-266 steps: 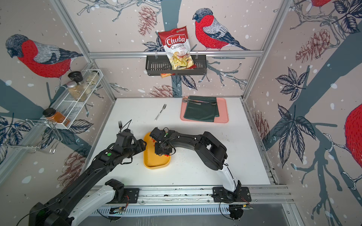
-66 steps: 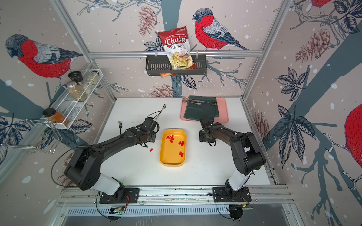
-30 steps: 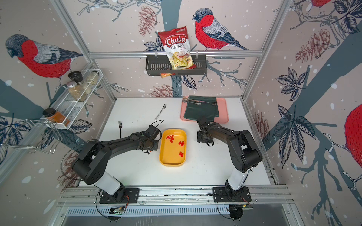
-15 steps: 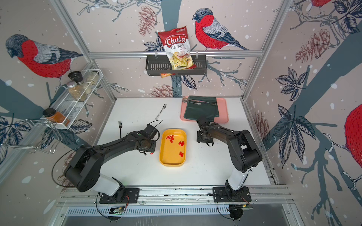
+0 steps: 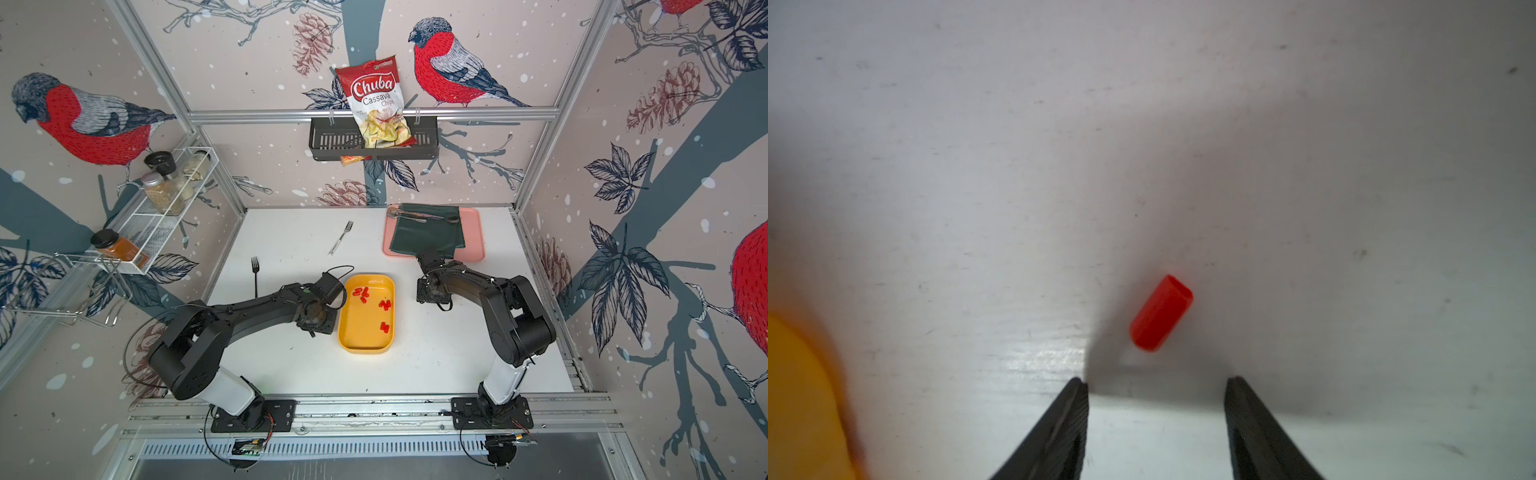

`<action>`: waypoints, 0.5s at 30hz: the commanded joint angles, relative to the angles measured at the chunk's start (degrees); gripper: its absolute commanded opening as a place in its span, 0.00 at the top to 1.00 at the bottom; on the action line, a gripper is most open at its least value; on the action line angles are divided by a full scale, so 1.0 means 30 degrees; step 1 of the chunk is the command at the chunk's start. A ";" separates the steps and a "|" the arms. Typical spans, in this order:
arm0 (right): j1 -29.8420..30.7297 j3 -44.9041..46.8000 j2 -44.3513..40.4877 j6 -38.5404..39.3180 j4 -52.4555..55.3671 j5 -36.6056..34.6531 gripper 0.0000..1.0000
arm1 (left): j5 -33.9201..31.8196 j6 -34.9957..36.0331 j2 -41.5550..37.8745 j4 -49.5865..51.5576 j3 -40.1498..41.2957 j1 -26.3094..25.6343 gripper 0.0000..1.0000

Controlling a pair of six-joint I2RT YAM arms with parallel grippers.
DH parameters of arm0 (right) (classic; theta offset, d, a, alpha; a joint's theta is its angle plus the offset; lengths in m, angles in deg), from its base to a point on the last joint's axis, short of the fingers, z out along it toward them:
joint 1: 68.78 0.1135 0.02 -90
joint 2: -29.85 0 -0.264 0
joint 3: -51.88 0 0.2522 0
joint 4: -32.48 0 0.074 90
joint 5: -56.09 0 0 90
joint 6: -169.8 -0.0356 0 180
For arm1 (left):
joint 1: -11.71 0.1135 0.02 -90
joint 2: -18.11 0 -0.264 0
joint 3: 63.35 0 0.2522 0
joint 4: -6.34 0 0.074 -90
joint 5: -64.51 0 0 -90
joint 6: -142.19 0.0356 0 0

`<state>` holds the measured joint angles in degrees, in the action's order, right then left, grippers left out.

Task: Take the screw protection sleeves out of the storage box
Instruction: Pick up the screw protection sleeve from the center of the board.

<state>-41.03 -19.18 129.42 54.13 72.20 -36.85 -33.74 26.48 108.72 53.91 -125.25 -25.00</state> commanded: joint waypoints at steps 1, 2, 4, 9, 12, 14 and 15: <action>0.0111 -0.0032 0.0053 -0.0164 -0.0066 -0.0071 0.43 | -0.1245 -0.0392 0.0512 0.0654 -0.0047 0.0023 0.54; 0.0154 -0.0057 0.0077 -0.0184 -0.0062 -0.0075 0.43 | -0.1450 -0.0423 0.0706 0.0712 -0.0164 0.0070 0.56; 0.0182 -0.0075 0.0124 -0.0180 -0.0050 -0.0068 0.43 | -0.1495 -0.0410 0.0931 0.0573 -0.0298 0.0121 0.62; 0.0292 -0.0156 0.0150 -0.0214 0.0019 -0.0093 0.43 | -0.1254 -0.0249 0.1170 0.0652 -0.0462 0.0107 0.79; 0.0297 -0.0193 0.0260 -0.0221 0.0048 -0.0137 0.43 | -0.1062 -0.0216 0.1062 0.0765 -0.0247 0.0107 0.83; 0.0302 -0.0222 0.0322 -0.0192 0.0042 -0.0135 0.43 | -0.1034 -0.0218 0.0926 0.0752 -0.0061 0.0109 0.86; 0.0302 -0.0251 0.0384 -0.0181 0.0023 -0.0128 0.43 | -0.1002 -0.0241 0.0883 0.0686 0.0042 0.0124 0.89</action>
<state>-40.22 -19.68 129.99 54.11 71.98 -37.07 -37.37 25.47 110.97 51.94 -126.32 -24.94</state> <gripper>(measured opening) 0.567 0.129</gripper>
